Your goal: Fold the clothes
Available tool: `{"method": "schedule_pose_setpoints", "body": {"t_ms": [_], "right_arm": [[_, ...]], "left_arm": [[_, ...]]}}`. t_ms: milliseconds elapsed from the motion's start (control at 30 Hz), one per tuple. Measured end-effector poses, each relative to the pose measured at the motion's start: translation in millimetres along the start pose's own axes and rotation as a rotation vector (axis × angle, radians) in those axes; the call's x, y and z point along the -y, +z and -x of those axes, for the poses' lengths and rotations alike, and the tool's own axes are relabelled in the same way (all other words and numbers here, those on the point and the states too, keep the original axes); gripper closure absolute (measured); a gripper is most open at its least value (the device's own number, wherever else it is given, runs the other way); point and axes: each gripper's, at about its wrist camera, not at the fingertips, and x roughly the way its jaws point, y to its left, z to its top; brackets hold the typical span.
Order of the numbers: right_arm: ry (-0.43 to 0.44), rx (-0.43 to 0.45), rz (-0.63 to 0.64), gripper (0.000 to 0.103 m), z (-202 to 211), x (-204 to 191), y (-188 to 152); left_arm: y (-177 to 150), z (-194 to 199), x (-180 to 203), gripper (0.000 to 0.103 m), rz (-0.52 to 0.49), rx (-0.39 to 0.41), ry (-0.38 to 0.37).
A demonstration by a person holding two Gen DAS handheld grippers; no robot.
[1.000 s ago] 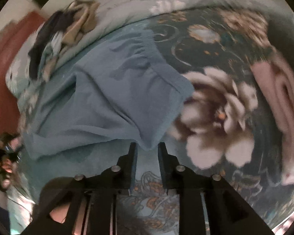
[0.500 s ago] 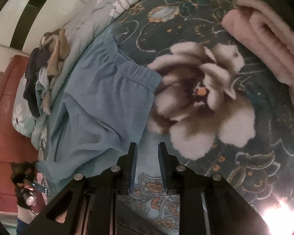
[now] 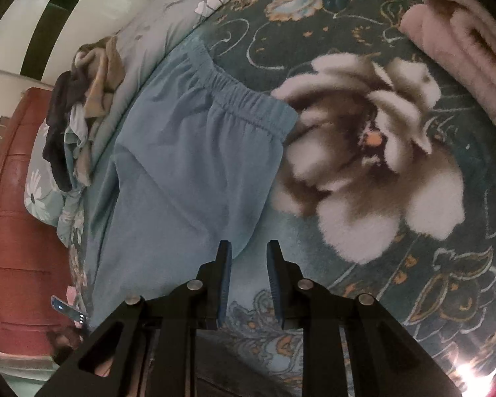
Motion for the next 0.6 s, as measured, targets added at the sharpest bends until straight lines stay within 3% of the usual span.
{"method": "schedule_pose_setpoints", "body": {"t_ms": [67,467,500,567,600], "right_arm": [[0.006,0.007,-0.015,0.081,2,2,4],[0.104,0.053,-0.199,0.076,-19,14,50],[0.106,0.056,-0.209,0.077,-20,14,52],[0.089,0.067,-0.208,0.098,-19,12,51],[0.079,0.07,-0.204,0.098,-17,12,49]], "left_arm": [[-3,-2,-8,0.097,0.05,0.003,-0.016],[1,5,15,0.097,-0.035,0.037,0.005],[3,6,19,0.097,-0.043,0.042,-0.002],[7,11,25,0.098,-0.055,0.051,-0.016],[9,13,29,0.098,-0.06,0.056,-0.026]]}}
